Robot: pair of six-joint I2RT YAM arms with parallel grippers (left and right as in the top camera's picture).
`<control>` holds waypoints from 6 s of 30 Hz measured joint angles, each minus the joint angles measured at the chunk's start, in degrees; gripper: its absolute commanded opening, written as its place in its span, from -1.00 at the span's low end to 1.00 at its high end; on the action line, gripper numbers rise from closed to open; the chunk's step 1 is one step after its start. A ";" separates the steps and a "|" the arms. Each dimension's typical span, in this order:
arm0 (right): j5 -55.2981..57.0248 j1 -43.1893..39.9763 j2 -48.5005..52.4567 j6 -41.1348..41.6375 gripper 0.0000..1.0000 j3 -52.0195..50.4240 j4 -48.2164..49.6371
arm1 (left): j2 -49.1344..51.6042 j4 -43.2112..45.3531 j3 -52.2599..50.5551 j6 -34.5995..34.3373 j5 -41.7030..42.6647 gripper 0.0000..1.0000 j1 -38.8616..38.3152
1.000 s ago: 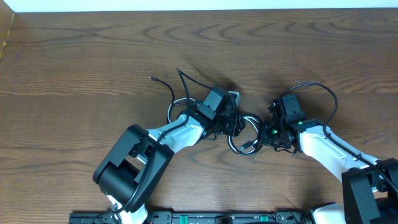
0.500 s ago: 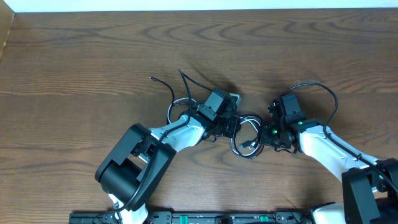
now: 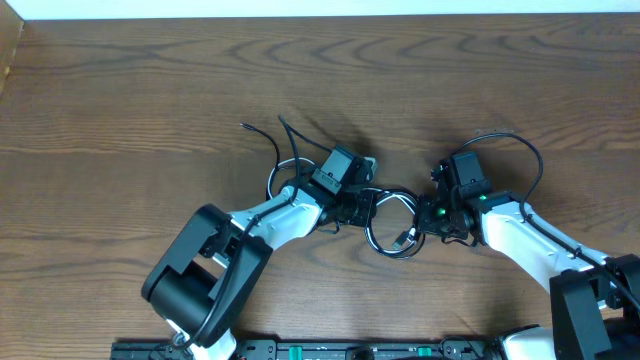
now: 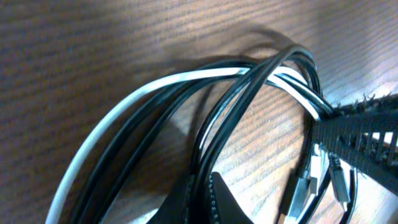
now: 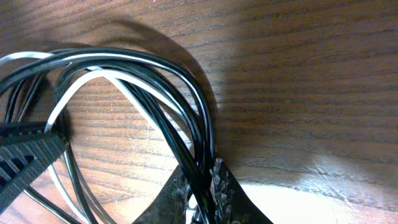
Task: Untangle cables
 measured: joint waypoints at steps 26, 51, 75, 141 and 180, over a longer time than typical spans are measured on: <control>-0.17 0.00 0.00 0.00 -0.76 0.00 0.00 | -2.21 -0.61 -0.70 0.02 -1.07 -0.10 0.72; -0.17 0.00 0.00 0.00 -0.76 0.00 -0.02 | 0.87 7.08 0.09 0.22 -2.21 -0.22 -4.24; -0.46 0.00 0.00 0.00 -0.75 0.00 -0.15 | -2.03 1.25 -0.83 0.22 0.44 -0.85 -0.70; -1.20 0.00 0.02 0.00 -0.76 -0.04 -0.61 | 1.90 7.69 0.87 2.95 -9.57 -0.75 -5.90; -3.63 0.00 -0.55 0.39 0.06 0.37 -0.20 | -8.33 -6.62 -1.05 6.27 18.45 -0.85 3.23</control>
